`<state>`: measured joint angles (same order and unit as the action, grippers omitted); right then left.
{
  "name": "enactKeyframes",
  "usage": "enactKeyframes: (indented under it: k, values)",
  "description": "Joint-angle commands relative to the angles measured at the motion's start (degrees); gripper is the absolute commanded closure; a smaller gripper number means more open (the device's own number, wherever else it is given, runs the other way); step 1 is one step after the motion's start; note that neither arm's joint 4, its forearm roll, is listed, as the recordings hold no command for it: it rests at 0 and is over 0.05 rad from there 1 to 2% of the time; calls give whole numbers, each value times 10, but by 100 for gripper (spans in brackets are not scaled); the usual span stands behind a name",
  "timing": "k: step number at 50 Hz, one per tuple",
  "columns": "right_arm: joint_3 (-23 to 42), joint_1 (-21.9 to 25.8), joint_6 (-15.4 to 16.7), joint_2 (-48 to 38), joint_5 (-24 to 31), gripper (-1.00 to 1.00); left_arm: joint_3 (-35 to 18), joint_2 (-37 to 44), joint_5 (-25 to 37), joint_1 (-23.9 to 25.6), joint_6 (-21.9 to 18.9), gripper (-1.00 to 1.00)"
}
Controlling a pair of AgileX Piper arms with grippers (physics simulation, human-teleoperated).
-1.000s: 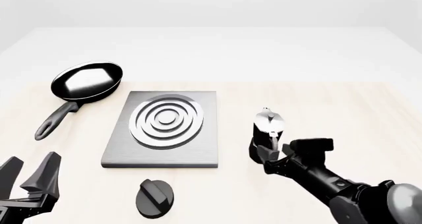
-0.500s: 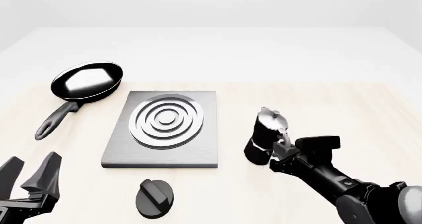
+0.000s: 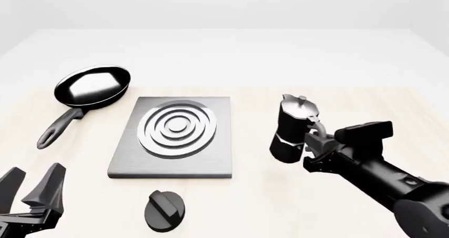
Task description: Turn on the stove and put the moka pot on it.
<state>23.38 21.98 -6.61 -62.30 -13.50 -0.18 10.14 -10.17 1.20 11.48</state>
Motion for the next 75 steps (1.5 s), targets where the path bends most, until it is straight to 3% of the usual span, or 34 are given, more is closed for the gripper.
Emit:
enactKeyframes:
  k: [1, 25, 75]
  values:
    - [43, 17, 21, 51, 69, 100, 0, -2, 1, 2, -2, -100]
    - [145, 80, 72, 20, 126, 100, 1, -17, 12, -2, 0, -100]
    - [299, 189, 89, -161, 81, 100, 1, -11, 8, -7, 7, -100]
